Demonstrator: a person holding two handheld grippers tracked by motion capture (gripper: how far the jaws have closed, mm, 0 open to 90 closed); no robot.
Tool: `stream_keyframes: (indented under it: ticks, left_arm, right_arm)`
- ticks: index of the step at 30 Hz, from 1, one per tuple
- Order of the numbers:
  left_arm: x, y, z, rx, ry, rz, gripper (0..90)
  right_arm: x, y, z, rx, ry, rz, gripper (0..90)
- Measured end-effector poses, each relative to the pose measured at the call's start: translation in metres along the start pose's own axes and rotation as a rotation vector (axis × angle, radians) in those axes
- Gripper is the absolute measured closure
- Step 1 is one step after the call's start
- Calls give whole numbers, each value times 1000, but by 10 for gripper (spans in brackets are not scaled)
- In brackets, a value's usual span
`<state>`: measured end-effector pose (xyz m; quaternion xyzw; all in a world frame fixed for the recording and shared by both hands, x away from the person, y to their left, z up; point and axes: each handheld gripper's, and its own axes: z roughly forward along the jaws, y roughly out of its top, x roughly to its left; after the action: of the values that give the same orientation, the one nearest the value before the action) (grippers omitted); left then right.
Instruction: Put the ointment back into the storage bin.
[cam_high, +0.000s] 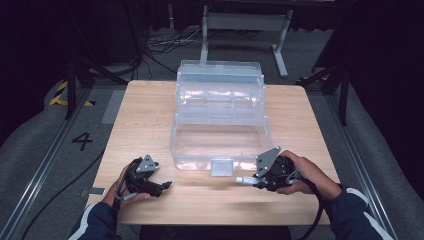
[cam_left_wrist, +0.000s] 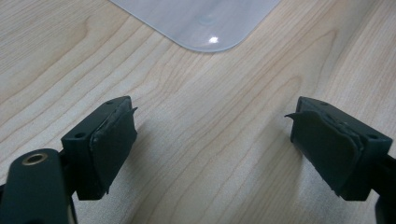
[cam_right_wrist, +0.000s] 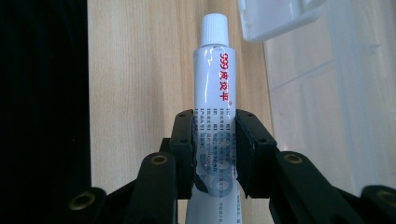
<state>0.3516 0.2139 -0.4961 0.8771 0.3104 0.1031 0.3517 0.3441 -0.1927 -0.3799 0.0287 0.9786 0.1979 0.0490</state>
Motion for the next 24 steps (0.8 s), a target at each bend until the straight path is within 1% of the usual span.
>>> stream_keyframes:
  ticks: [1,2,3,4,7,9,12,14,20,23,24]
  left_arm:
    - [0,0,0,0,0,-1,143]
    - [0,0,0,0,0,-1,143]
    - [0,0,0,0,0,-1,143]
    - [0,0,0,0,0,-1,142]
    - [0,0,0,0,0,-1,143]
    - [0,0,0,0,0,-1,142]
    - [0,0,0,0,0,-1,143]
    - [0,0,0,0,0,-1,143]
    - [0,0,0,0,0,-1,142]
    - [0,0,0,0,1,-1,142]
    - [0,0,0,0,1,-1,142]
  right_arm:
    - [-1,1,-2,-5,-3,-10,704]
    - [-1,2,-5,0,-4,-4,704]
    - [-1,3,-8,2,-8,-8,704]
    - [-2,5,-10,-1,-15,-21,704]
    - [-4,8,-18,-10,-18,-20,704]
    - [-5,11,-23,-6,-31,-24,704]
    - [-6,15,-27,-1,-41,-32,704]
    - [-8,18,-30,-8,-42,-43,704]
    - [-13,28,-40,-2,-70,-48,704]
    - [-18,33,-46,-14,-90,-68,704]
    - [-19,35,-49,-20,-99,-67,704]
